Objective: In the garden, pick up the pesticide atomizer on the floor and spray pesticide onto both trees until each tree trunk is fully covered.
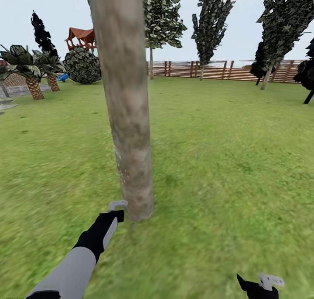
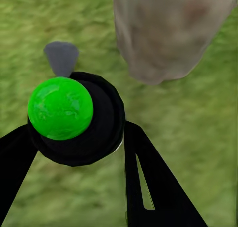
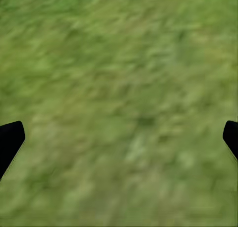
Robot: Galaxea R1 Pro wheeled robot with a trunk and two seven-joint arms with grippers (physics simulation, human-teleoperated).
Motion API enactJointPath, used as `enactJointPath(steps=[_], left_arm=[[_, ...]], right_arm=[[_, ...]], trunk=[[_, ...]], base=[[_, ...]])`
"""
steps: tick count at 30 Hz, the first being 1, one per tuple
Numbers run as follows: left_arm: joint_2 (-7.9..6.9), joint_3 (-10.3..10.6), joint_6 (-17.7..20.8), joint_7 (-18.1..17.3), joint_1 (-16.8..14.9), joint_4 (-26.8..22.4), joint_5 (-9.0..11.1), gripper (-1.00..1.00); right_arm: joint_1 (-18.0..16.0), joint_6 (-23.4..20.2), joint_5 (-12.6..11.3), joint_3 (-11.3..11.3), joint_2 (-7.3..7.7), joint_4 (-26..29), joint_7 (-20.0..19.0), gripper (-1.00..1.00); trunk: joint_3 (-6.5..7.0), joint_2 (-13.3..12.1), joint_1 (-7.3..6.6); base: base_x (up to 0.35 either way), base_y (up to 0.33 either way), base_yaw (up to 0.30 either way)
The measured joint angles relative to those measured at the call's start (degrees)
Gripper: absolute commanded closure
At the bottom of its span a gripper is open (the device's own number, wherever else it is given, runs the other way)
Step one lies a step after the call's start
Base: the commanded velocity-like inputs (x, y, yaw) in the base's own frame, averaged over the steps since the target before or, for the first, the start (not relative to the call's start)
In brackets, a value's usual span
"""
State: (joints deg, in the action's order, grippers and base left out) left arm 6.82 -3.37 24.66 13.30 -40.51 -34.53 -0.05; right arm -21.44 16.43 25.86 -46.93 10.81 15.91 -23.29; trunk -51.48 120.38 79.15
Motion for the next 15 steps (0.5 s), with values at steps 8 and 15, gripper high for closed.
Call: enactJointPath(steps=[8,15], left_arm=[[-0.10,0.13,-0.50,-0.64,-0.01,-0.85,-0.09,1.00],[-0.05,0.46,-0.67,-0.56,-0.01,-0.97,-0.02,1.00]], right_arm=[[0.00,-0.08,0.13,0.08,-0.08,-0.08,-0.08,-1.00],[0.00,-0.09,0.16,0.09,-0.09,-0.43,-0.01,-1.00]], trunk=[[0.00,0.00,0.00],[0.00,0.00,0.00]], base=[[0.079,-0.157,0.107],[-0.050,-0.002,0.001]])
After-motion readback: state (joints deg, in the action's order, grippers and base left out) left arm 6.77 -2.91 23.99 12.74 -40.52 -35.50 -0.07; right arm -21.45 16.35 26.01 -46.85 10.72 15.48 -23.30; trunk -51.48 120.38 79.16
